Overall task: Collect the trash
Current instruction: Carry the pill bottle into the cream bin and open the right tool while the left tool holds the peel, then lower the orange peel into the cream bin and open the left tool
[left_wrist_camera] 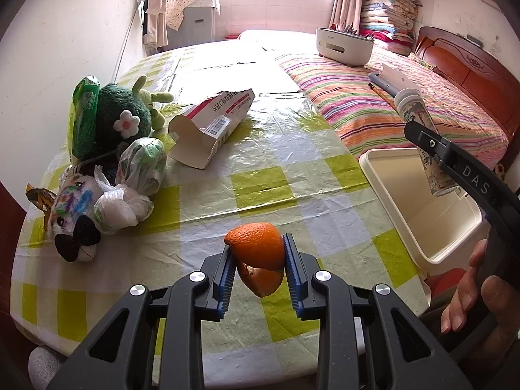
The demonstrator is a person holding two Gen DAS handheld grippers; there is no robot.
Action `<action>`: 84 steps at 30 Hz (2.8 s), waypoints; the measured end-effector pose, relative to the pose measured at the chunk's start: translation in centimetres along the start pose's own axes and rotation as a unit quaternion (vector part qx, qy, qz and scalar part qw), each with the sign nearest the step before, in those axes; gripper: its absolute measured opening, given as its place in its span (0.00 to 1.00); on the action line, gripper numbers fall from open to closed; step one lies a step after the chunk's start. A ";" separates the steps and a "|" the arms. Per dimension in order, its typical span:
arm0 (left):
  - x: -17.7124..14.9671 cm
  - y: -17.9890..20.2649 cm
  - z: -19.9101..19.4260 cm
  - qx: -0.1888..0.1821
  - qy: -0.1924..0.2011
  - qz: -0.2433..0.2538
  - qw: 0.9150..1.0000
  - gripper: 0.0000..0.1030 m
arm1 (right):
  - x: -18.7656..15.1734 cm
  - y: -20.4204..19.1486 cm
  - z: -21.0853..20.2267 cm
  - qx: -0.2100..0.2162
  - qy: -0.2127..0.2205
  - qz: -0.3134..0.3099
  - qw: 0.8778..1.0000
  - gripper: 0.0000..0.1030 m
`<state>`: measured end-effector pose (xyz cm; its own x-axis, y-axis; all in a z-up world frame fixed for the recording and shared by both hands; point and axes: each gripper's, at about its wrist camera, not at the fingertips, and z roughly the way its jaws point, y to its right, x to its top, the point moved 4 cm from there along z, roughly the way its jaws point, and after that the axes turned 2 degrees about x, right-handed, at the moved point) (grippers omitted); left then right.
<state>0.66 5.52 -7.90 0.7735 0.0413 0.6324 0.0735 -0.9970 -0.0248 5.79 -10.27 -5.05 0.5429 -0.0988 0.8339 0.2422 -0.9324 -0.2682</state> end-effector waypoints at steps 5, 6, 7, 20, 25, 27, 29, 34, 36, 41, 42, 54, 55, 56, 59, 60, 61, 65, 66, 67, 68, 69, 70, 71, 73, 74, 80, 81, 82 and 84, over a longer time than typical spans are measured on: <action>0.7 2.7 -0.1 -0.022 0.006 0.021 1.000 0.27 | -0.1 2.8 -1.0 -0.024 0.009 0.024 0.999 0.28; 0.8 3.2 -0.2 -0.027 0.007 0.026 0.999 0.27 | -0.2 3.3 -1.2 -0.029 0.011 0.028 0.999 0.28; 1.0 3.8 -0.3 -0.031 0.009 0.032 0.999 0.27 | -0.2 3.8 -1.4 -0.035 0.013 0.031 0.999 0.28; 1.9 8.8 -0.7 -0.063 0.020 0.077 0.995 0.27 | -1.4 8.7 -2.7 -0.097 0.013 0.079 0.992 0.29; 2.0 9.5 -0.4 -0.065 0.017 0.083 0.994 0.27 | -2.0 9.5 -2.9 -0.112 0.008 0.082 0.990 0.30; 2.1 9.8 -0.4 -0.065 0.017 0.085 0.994 0.27 | -2.0 9.6 -2.9 -0.114 0.008 0.084 0.990 0.31; 2.1 10.0 -0.4 -0.066 0.017 0.088 0.994 0.27 | -2.1 9.7 -2.9 -0.116 0.009 0.086 0.989 0.33; 2.2 10.4 -0.5 -0.068 0.020 0.091 0.993 0.27 | -1.8 10.2 -3.6 -0.122 0.025 0.097 0.987 0.44; 2.3 10.5 -0.4 -0.069 0.019 0.092 0.993 0.27 | -1.7 10.4 -3.9 -0.126 0.033 0.105 0.986 0.50; 2.4 11.0 0.1 -0.077 0.013 0.094 0.992 0.27 | -1.3 11.3 -5.2 -0.140 0.065 0.125 0.980 0.52; 2.5 11.3 0.1 -0.079 0.013 0.096 0.992 0.27 | -1.2 11.6 -5.5 -0.143 0.073 0.132 0.978 0.54; 3.7 15.5 0.8 -0.116 0.013 0.122 0.986 0.27 | -1.3 14.6 -8.3 -0.158 0.136 0.200 0.957 0.63; 3.8 15.7 0.8 -0.118 0.012 0.123 0.985 0.27 | -1.3 14.7 -8.4 -0.159 0.137 0.201 0.957 0.63; 3.9 16.0 0.9 -0.120 0.011 0.125 0.985 0.27 | -1.3 14.7 -8.4 -0.158 0.139 0.203 0.956 0.63; 4.1 16.5 1.2 -0.123 0.011 0.126 0.984 0.29 | -1.4 14.8 -8.6 -0.159 0.142 0.205 0.955 0.65; 4.1 16.7 1.3 -0.124 0.010 0.127 0.984 0.29 | -1.4 14.9 -8.6 -0.158 0.144 0.206 0.955 0.65; 4.2 16.8 1.4 -0.125 0.008 0.126 0.984 0.29 | -1.5 14.9 -8.7 -0.158 0.145 0.208 0.954 0.65; 4.4 16.9 1.9 -0.127 0.005 0.124 0.984 0.30 | -1.5 14.9 -8.5 -0.157 0.144 0.211 0.954 0.66; 4.4 17.0 2.0 -0.128 0.003 0.125 0.984 0.32 | -1.5 14.8 -8.4 -0.156 0.142 0.211 0.954 0.66; 4.4 17.0 2.2 -0.126 0.001 0.125 0.984 0.33 | -1.5 14.8 -8.4 -0.154 0.141 0.210 0.955 0.66; 4.4 17.0 2.4 -0.127 -0.002 0.125 0.984 0.41 | -1.5 14.8 -8.3 -0.155 0.140 0.210 0.955 0.66; 4.4 17.0 2.4 -0.129 -0.006 0.124 0.984 0.54 | -1.5 14.6 -8.3 -0.155 0.140 0.209 0.955 0.66; 4.4 16.9 2.4 -0.131 -0.007 0.120 0.984 0.61 | -1.5 14.6 -8.3 -0.155 0.141 0.209 0.955 0.66; 4.5 16.7 2.2 -0.133 -0.006 0.115 0.984 0.70 | -1.5 14.6 -8.3 -0.155 0.140 0.209 0.955 0.66; 4.4 16.5 1.9 -0.132 0.000 0.111 0.985 0.73 | -1.5 14.5 -8.2 -0.155 0.138 0.209 0.956 0.66; 4.4 16.4 1.8 -0.130 0.003 0.113 0.985 0.74 | -1.5 14.5 -8.1 -0.154 0.136 0.209 0.956 0.67; 4.2 15.1 1.1 -0.111 0.017 0.117 0.987 0.75 | -1.3 13.7 -7.6 -0.146 0.132 0.203 0.959 0.68; 4.1 14.8 1.1 -0.109 0.016 0.115 0.987 0.75 | -1.2 13.6 -7.5 -0.145 0.131 0.200 0.960 0.69; 4.0 14.4 1.1 -0.109 0.014 0.111 0.988 0.75 | -1.1 13.4 -7.4 -0.143 0.129 0.198 0.961 0.69; 4.0 13.7 1.2 -0.109 0.007 0.101 0.989 0.75 | -1.1 12.9 -7.1 -0.139 0.126 0.195 0.963 0.69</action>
<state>5.45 -7.89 -6.64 0.7494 -0.1598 0.6426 -0.2202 -0.9754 0.0143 2.66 -24.68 -5.98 0.3289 -0.5090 0.7954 -0.1837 -0.8607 -0.4748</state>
